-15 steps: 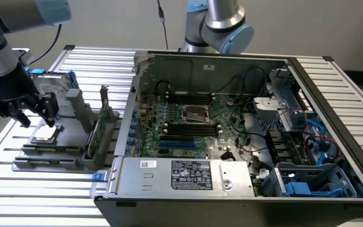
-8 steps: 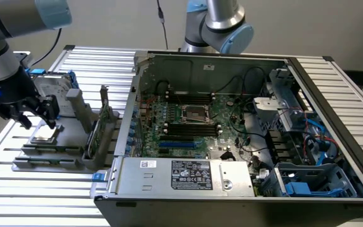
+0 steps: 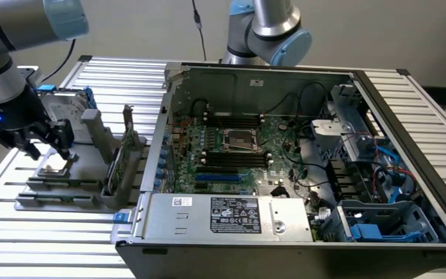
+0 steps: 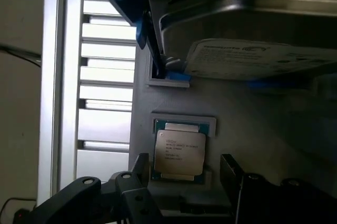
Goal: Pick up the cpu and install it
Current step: 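Pick up the cpu and move it towards the insertion slot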
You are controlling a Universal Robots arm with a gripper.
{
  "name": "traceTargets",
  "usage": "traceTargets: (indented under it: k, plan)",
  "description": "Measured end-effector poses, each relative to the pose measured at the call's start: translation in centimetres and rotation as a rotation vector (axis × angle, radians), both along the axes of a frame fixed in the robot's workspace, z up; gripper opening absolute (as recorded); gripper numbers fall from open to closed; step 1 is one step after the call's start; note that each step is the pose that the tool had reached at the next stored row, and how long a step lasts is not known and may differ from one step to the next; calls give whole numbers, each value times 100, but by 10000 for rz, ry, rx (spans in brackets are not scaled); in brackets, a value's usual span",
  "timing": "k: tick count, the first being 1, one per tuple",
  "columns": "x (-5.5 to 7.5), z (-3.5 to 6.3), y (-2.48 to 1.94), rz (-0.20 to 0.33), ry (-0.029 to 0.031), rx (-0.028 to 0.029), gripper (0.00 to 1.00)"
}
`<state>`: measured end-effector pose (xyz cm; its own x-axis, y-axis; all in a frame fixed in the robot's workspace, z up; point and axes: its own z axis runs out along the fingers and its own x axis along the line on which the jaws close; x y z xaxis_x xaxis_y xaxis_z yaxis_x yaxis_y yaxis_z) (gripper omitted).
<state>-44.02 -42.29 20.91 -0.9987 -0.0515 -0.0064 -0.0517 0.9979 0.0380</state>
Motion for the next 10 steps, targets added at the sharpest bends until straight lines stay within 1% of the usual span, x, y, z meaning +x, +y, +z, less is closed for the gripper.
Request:
traceTargets:
  k: [3,7,10]
  plan:
    - [-2,-40,0,0,-1,16,65]
    - [-8,-103,0,0,1,16,65]
    - [-10,-121,0,0,14,15,65]
